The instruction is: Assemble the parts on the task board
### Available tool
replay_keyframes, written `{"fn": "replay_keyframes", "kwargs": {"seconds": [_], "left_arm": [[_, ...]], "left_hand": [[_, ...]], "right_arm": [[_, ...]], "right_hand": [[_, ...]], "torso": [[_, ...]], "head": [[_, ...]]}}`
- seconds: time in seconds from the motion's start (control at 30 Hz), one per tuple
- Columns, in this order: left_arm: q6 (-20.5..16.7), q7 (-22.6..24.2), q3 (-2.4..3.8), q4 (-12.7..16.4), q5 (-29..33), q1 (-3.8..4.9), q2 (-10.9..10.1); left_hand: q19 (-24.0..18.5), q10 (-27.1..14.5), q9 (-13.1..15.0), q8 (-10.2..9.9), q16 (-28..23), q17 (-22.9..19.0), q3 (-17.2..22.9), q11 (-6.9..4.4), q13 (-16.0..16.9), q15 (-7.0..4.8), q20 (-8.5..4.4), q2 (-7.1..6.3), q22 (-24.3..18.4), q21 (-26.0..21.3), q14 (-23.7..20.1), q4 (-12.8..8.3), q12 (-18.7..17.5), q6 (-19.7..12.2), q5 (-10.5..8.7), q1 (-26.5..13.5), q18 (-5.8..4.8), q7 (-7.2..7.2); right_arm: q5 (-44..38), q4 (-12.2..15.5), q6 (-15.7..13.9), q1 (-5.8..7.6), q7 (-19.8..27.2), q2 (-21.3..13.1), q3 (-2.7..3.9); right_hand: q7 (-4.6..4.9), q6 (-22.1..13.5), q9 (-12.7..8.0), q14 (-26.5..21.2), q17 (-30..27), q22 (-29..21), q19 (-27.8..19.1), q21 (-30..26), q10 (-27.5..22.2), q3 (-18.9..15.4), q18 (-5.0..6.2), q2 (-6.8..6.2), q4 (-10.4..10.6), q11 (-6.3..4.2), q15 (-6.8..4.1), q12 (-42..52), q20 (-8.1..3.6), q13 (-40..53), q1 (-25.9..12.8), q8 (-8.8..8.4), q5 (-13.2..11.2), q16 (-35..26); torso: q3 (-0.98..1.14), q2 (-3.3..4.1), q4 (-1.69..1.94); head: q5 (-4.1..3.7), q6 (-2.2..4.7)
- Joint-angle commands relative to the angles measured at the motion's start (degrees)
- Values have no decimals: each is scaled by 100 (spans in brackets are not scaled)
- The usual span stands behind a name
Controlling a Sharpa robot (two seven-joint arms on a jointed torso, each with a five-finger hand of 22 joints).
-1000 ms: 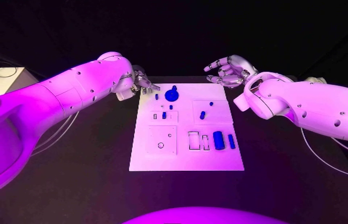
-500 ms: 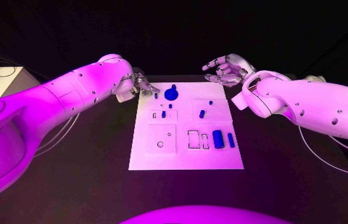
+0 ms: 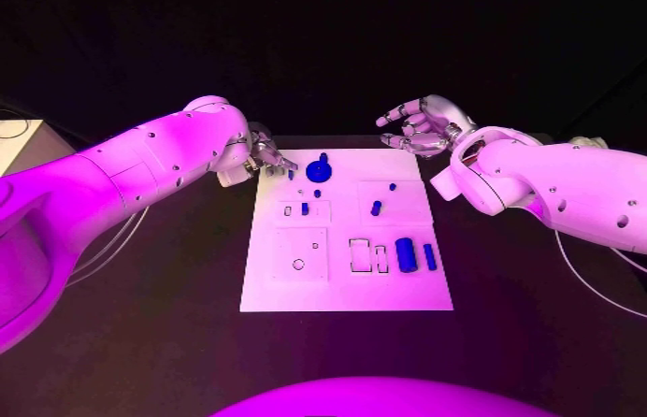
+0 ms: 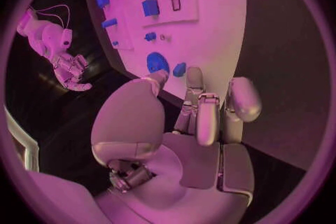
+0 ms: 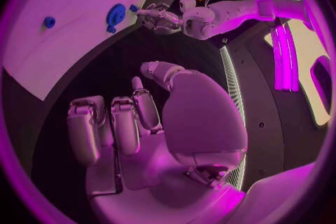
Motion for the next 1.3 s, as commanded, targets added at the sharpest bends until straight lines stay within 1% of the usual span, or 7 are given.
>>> {"fn": "replay_keyframes", "kwargs": {"seconds": [0.03, 0.27, 0.53, 0.77, 1.13, 1.23, 1.3], "left_arm": [[166, 89, -1, -21, 20, -1, 32], [195, 105, -2, -95, 42, -7, 83], [150, 114, -4, -147, 59, -26, 125], [178, 67, -5, -194, 265, -28, 137], [217, 46, -8, -251, 396, -28, 173], [170, 64, -7, -246, 497, -28, 159], [138, 80, -7, -243, 583, -28, 146]], "left_hand": [[-18, 2, -7, 27, 5, 964, -7, -20, -5, 13, -27, -9, 7, -21, 377, -3, 15, 48, -4, 44, 64, 4], [-7, 10, -19, 37, 20, 984, -1, -25, -10, 9, -30, 9, 29, -9, 386, -3, 19, 70, -4, 73, 59, 0], [-6, 18, -37, 43, 22, 986, 14, -29, -16, 5, -33, 43, 30, -9, 387, -2, 22, 86, -1, 110, 60, -3], [13, 34, -125, 104, 40, 1004, 257, -66, -67, -26, -60, 290, 57, 6, 398, -114, 17, 150, -32, 528, 55, -40], [22, 46, -145, 153, 44, 1008, 358, -81, -89, -37, -71, 338, 75, 15, 400, -149, 14, 180, -34, 649, 51, -57], [19, 49, -151, 190, 43, 1005, 457, -94, -106, -48, -80, 381, 71, 11, 399, -204, 7, 187, -33, 752, 53, -72], [18, 41, -144, 250, 43, 1003, 691, -113, -136, -69, -99, 433, 74, 10, 399, -363, -16, 165, -26, 955, 53, -92]], "right_arm": [[11, -2, 17, 0, 13, 11, 2], [11, 4, 24, 0, 12, 17, 2], [11, 9, 30, 0, 7, 18, 3], [11, 12, 31, 0, 9, 20, 3], [11, 15, 37, 0, 8, 20, 3], [11, 14, 42, 0, 7, 18, 3], [11, 12, 45, 0, 6, 16, 3]], "right_hand": [[2, 39, -4, 482, 1085, 1351, 554, -31, -19, 2, 7, 17, -14, 6, 23, -22, 28, 146, -61, -33, -35, -25], [1, 38, -5, 482, 1086, 1353, 555, -28, -15, 7, 7, 31, -14, 5, 22, -21, 28, 148, -72, -35, -30, -25], [1, 38, -5, 482, 1086, 1353, 555, -28, -15, 7, 7, 31, -14, 5, 22, -21, 28, 148, -72, -35, -30, -25], [1, 38, -5, 482, 1086, 1353, 555, -28, -15, 7, 7, 31, -14, 5, 22, -21, 28, 148, -72, -35, -30, -25], [1, 38, -5, 482, 1084, 1354, 555, -28, -12, 11, 6, 36, -21, 3, 21, -19, 28, 149, -75, -36, -27, -27], [1, 38, -5, 482, 1084, 1354, 555, -28, -12, 11, 6, 36, -21, 3, 21, -19, 28, 149, -75, -36, -27, -27], [1, 38, -5, 482, 1085, 1354, 555, -28, -11, 11, 7, 36, -21, 3, 21, -19, 28, 150, -76, -36, -27, -26]], "torso": [[-3, -4, -4], [-2, 4, 0], [-7, -4, 8], [-2, -4, 3], [-8, -9, 10], [-4, -12, 10], [-4, -14, 10]], "head": [[-2, 17], [-46, -17], [-47, -3], [-66, -28], [-59, -37], [-49, -33], [-51, -41]]}}
